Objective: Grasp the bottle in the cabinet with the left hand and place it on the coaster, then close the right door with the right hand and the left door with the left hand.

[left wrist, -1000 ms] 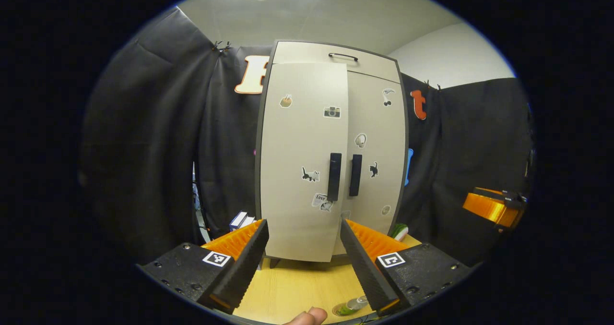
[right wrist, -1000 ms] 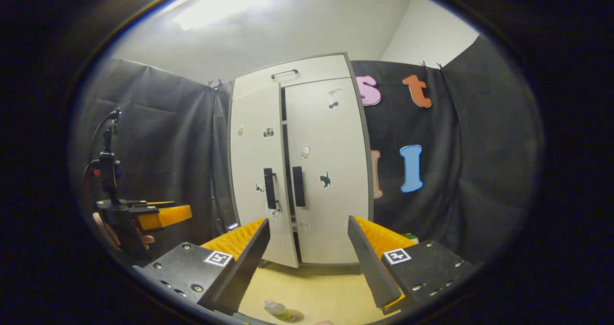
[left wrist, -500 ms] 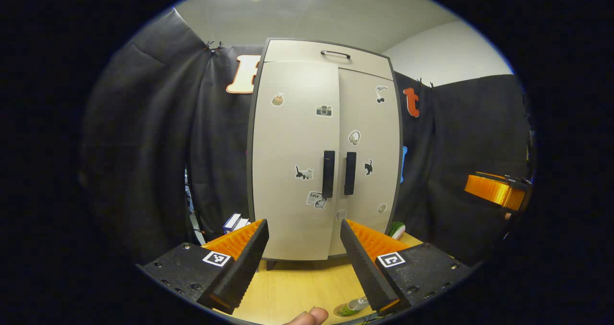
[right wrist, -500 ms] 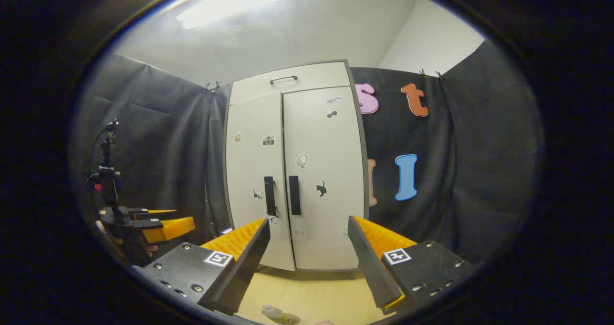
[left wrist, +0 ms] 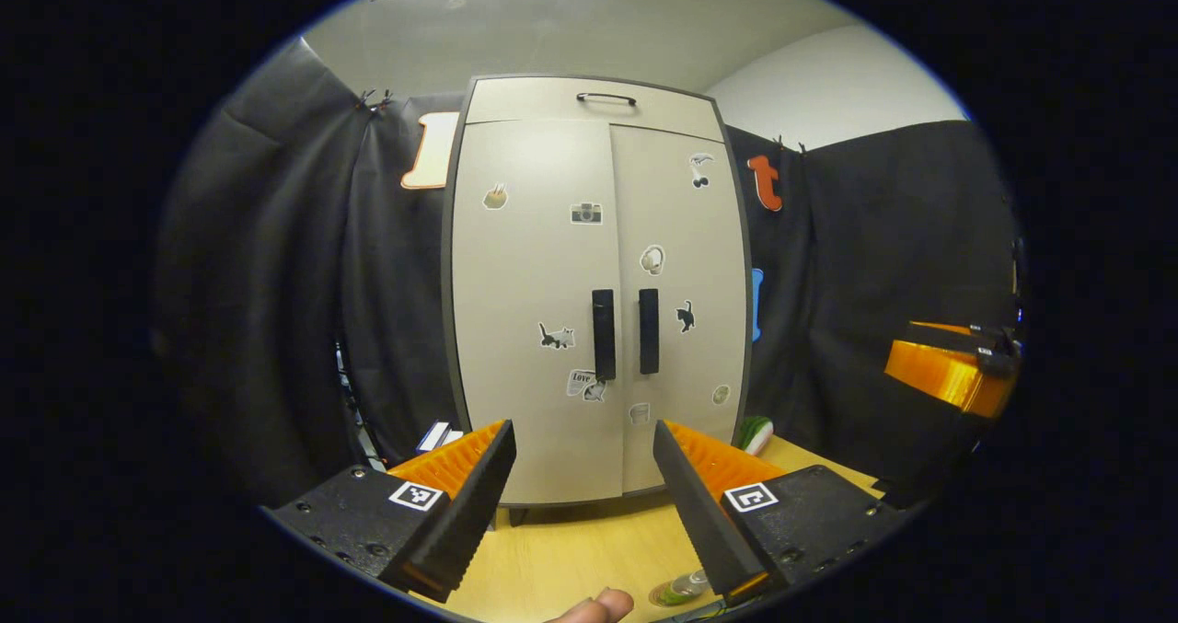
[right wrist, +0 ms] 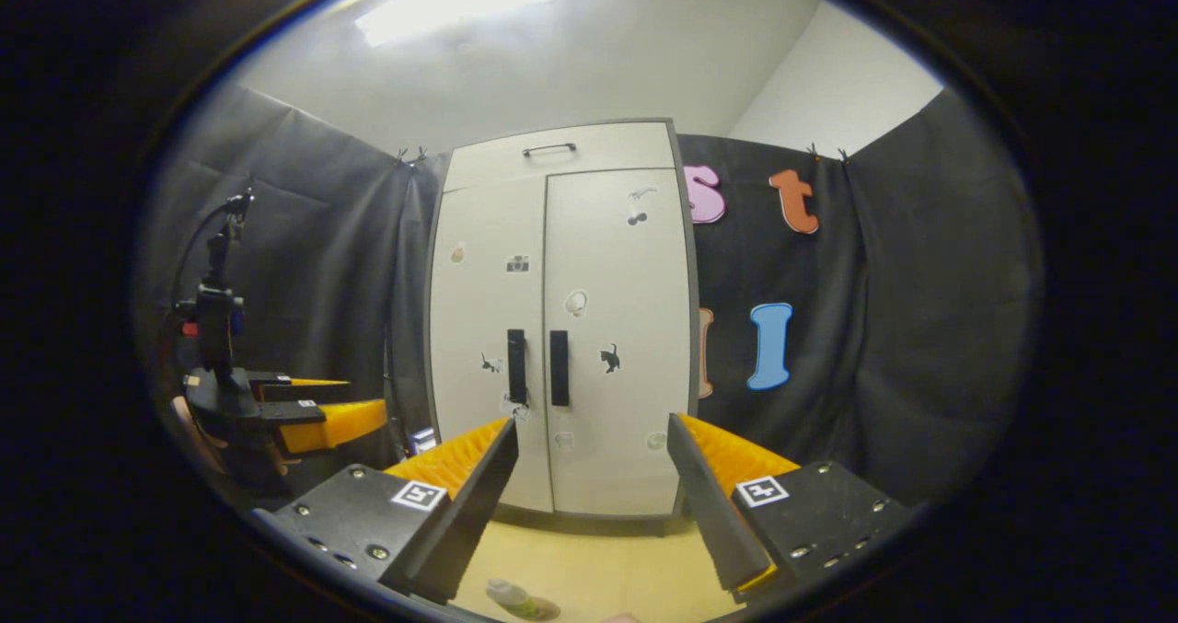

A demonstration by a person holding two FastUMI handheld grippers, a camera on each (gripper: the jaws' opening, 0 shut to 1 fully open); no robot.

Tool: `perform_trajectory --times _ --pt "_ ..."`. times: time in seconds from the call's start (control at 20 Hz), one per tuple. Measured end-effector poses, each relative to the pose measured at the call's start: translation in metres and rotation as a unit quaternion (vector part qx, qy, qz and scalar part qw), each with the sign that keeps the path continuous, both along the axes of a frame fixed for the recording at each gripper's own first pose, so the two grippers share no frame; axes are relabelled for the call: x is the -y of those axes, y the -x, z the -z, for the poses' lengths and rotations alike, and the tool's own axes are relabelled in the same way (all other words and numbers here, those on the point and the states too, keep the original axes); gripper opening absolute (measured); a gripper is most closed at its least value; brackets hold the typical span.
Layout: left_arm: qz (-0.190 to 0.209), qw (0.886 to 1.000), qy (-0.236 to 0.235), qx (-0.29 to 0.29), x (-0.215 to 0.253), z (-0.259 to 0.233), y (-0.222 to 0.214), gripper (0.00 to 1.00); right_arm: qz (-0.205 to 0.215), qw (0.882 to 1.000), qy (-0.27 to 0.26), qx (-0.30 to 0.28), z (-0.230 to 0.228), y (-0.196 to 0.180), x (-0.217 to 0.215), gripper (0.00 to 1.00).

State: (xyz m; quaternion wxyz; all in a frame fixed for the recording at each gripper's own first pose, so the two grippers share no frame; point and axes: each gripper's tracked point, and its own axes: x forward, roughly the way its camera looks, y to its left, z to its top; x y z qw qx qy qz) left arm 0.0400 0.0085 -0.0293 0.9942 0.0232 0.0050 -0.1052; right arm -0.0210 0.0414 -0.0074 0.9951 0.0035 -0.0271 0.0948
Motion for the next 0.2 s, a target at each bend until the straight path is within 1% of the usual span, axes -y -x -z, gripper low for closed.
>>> perform_trajectory --times 0.1,0.2 --pt "0.002 1.0 -0.003 -0.004 0.0003 0.0029 0.0027 0.96 -0.007 1.0 -0.01 0.006 -0.0048 0.0006 -0.0071 0.99" --pt "0.005 1.0 0.009 -0.006 -0.0006 0.002 0.0056 0.95 -0.01 1.0 0.003 0.014 -0.0067 0.0001 -0.0121 0.98"
